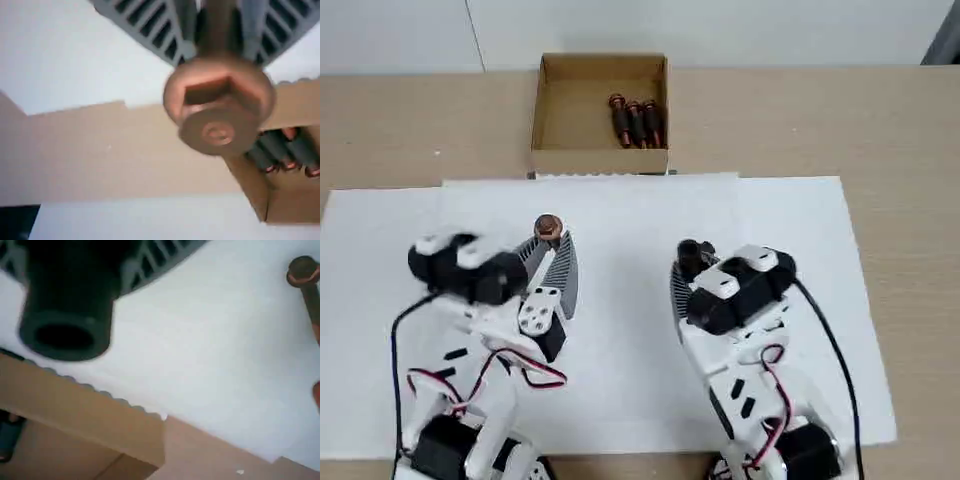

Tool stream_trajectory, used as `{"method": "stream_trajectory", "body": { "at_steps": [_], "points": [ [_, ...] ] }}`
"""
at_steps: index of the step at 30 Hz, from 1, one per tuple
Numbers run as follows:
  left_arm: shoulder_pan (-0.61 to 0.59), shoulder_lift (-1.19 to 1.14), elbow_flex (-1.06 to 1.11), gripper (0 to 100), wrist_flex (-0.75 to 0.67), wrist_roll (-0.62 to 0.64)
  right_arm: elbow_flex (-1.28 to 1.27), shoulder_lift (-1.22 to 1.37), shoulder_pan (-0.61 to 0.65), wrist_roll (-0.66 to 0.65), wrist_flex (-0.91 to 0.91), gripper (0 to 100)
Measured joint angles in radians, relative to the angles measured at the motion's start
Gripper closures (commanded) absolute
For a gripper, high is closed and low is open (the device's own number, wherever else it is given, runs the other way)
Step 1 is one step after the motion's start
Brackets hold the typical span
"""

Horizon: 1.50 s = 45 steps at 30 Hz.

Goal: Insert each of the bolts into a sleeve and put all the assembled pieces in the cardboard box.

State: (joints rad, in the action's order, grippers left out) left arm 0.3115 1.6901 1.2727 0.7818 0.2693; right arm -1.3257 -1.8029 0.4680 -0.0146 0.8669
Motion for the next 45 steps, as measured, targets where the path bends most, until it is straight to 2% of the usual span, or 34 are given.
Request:
{"method": "stream_trajectory", "body": {
  "at_steps": [4, 12, 19, 26, 34, 45],
  "points": [
    [0.0, 0.106, 0.13, 100, -0.095, 0.006, -0.092, -0.002, 0.055, -0.063, -0.074, 99.5],
    [0.006, 0.107, 0.216, 100, -0.255, 0.285, -0.285, 0.0, 0.153, -0.169, -0.262, 99.5],
    [0.003, 0.109, 0.238, 100, -0.288, 0.382, -0.338, 0.0, 0.19, -0.233, -0.328, 99.5],
    [0.006, 0.109, 0.238, 100, -0.288, 0.399, -0.338, 0.0, 0.227, -0.236, -0.328, 99.5],
    [0.1, 0.109, 0.238, 100, -0.242, 0.399, -0.339, 0.0, 0.227, -0.285, -0.336, 99.5],
    [0.103, 0.109, 0.238, 100, -0.229, 0.371, -0.342, 0.0, 0.201, -0.305, -0.338, 99.5]
  ]
}}
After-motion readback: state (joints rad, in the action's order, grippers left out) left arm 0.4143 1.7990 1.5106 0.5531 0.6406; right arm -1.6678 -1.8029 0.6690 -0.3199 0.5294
